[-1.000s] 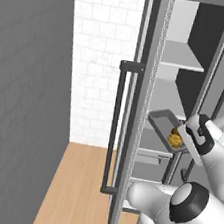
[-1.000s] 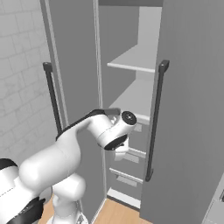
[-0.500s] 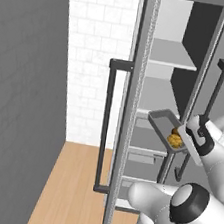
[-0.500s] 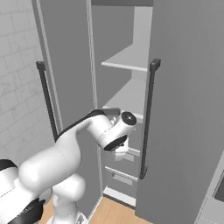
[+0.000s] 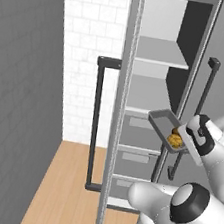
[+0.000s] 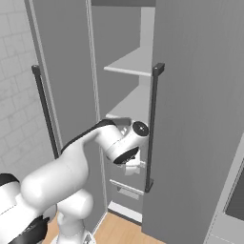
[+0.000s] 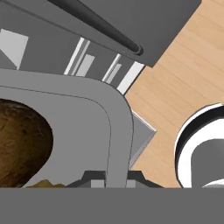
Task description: Take the meat container that has the steak and place it on the second highest rack of the freezer. Then take the vegetable container that has the mushroom and squash and place it on the highest rack of the freezer.
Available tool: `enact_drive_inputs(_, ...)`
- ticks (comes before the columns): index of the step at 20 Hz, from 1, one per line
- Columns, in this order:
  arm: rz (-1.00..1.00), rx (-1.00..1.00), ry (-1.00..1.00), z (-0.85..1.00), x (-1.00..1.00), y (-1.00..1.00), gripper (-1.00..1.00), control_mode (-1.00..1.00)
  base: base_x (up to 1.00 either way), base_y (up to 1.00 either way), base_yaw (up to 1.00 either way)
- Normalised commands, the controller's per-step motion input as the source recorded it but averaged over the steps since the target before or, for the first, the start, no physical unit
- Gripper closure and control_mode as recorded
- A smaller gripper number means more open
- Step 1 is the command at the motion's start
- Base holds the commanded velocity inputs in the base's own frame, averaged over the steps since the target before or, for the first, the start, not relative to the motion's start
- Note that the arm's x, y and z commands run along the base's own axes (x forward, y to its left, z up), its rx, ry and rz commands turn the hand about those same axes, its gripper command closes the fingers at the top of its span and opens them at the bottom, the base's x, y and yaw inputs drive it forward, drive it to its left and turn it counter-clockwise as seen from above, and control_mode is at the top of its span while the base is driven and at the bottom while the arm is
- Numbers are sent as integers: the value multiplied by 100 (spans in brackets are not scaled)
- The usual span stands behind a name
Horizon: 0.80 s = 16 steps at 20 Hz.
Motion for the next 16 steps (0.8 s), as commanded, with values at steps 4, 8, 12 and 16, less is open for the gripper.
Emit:
enact_drive_inputs(4,0,0,0,0,0,0,100,100,-1,0,0)
enact_drive_inputs(8,-1,-6,-16,47,-7,14,100,-100,-2,0,0)
enact_drive_inputs(12,-10,-11,-16,98,0,30,100,-100,0,0,0)
enact_drive_inputs(16,-17,-8,-7,100,4,15,100,-100,0,0,0)
